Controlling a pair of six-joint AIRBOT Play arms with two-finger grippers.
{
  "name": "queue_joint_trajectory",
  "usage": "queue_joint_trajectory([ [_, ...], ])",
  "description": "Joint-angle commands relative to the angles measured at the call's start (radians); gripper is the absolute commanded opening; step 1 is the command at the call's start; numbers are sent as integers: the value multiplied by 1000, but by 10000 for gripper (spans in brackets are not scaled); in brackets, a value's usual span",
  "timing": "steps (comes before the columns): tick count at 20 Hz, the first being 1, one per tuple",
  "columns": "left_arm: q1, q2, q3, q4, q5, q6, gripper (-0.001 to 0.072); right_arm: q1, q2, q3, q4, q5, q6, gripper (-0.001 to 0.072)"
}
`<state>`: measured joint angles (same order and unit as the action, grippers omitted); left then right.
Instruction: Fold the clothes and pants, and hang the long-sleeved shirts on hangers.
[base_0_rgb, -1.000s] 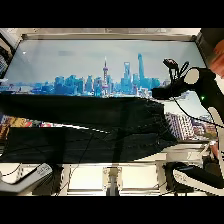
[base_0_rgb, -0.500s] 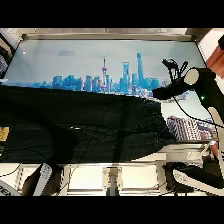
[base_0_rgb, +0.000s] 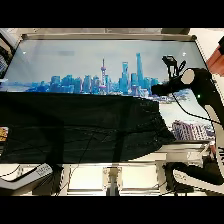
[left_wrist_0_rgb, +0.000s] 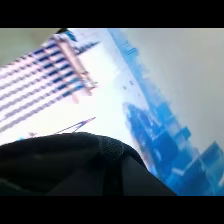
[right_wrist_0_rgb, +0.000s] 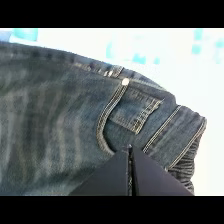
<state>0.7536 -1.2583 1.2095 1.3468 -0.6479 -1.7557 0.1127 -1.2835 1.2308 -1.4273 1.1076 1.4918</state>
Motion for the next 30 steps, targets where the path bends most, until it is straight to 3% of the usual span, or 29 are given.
queue_joint_trajectory([
  [1,-55,-180,80,6,135,-85,20,-1,-36,0,-31,-61,62,19],
  [6,-116,-367,211,-23,163,-103,23,-4,-63,0,-86,-64,98,20],
  [8,-123,-378,236,-77,169,-92,70,-24,-63,1,-120,-80,100,20],
  [10,-126,-375,287,-76,115,-35,554,-87,-63,3,-129,-76,132,37],
  [11,-126,-371,315,-76,64,7,589,-120,-63,3,-125,-60,145,39],
  [13,-116,-357,384,-73,-104,120,589,-176,-63,3,-123,14,137,39],
  [15,-93,-311,424,-64,-237,193,589,-193,-43,3,-127,80,26,24],
  [17,-58,-217,425,-45,-332,270,579,-193,15,3,-127,97,-12,25],
  [19,-18,-116,420,94,-462,331,576,-193,93,-7,-126,127,-48,25],
  [20,0,-66,386,190,-511,317,537,-193,138,-24,-126,139,-68,25],
  [21,40,5,288,191,-494,250,499,-193,182,-48,-123,147,-73,26],
  [25,126,228,-145,200,-471,256,499,-193,338,-209,-116,203,-73,27],
  [28,151,304,-357,351,-471,256,499,-193,410,-322,-82,248,-97,44],
  [30,152,309,-422,450,-487,255,499,-193,425,-361,-64,281,-119,161],
])
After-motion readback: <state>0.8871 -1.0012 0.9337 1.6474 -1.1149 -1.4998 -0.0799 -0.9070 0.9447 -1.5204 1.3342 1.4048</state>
